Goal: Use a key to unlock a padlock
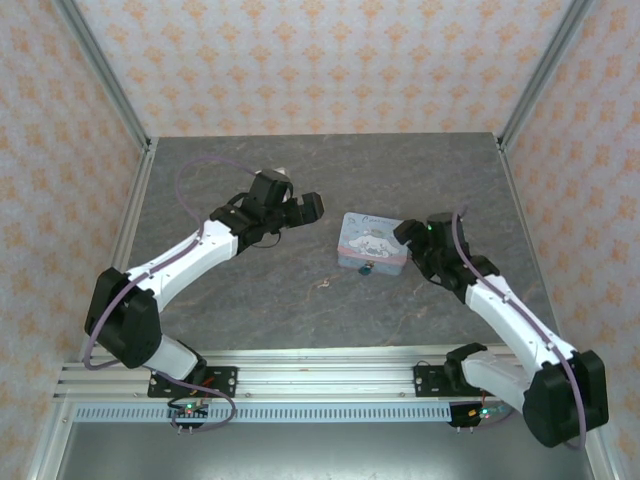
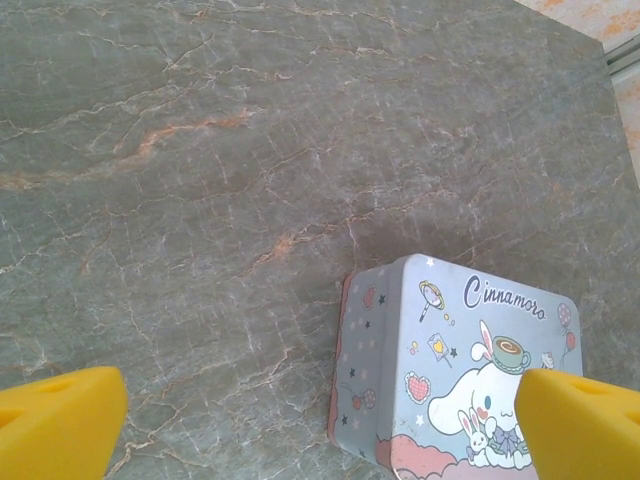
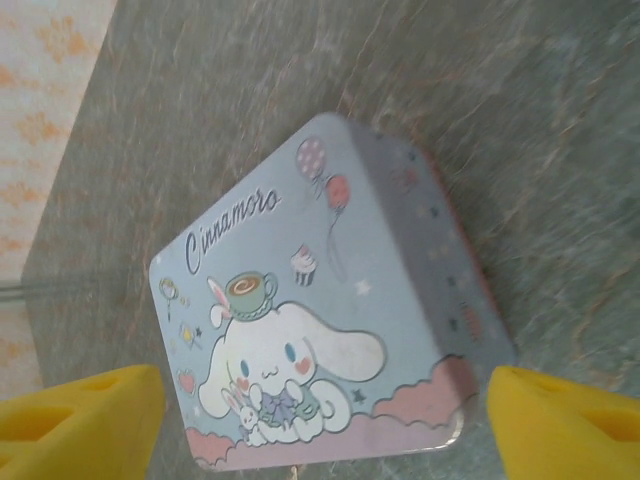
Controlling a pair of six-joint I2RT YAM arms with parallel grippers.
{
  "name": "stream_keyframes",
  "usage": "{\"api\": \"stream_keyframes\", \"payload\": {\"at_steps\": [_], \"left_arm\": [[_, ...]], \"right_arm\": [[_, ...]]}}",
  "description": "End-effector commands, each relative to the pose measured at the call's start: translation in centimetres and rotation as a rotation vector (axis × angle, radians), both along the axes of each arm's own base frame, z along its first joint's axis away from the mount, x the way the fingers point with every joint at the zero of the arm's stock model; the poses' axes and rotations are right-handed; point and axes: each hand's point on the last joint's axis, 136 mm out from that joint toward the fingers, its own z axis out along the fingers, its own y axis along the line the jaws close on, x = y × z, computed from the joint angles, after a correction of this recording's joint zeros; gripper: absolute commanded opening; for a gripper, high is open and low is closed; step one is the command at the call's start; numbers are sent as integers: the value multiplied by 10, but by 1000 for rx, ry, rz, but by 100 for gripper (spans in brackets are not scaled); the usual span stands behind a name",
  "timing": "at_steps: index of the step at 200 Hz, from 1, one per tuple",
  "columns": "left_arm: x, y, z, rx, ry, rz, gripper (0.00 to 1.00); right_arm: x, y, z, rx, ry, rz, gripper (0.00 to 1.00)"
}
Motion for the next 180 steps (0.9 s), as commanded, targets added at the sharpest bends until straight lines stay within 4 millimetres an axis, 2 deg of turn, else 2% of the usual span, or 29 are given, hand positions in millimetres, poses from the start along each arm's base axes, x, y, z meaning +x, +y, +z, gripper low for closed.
{"api": "stream_keyframes", "payload": {"at_steps": [1, 17, 41, 105, 159, 180], "left_arm": [[3, -11, 4, -17, 1, -21, 100], [4, -15, 0, -28, 13, -28, 100], [5, -19, -5, -34, 25, -43, 100], [4, -22, -21, -31, 54, -53, 100], [9, -21, -31, -19, 68, -45, 100], [13, -19, -37, -18, 73, -34, 100]], "right_arm": [[-15, -14, -26, -49, 70, -17, 84], [-11, -9, -35, -32, 88, -2, 84], [4, 10, -42, 21, 100, 59, 82], [42, 48, -45, 125, 106, 119, 63], [64, 86, -43, 151, 97, 161, 62], [71, 92, -44, 150, 94, 162, 62]]}}
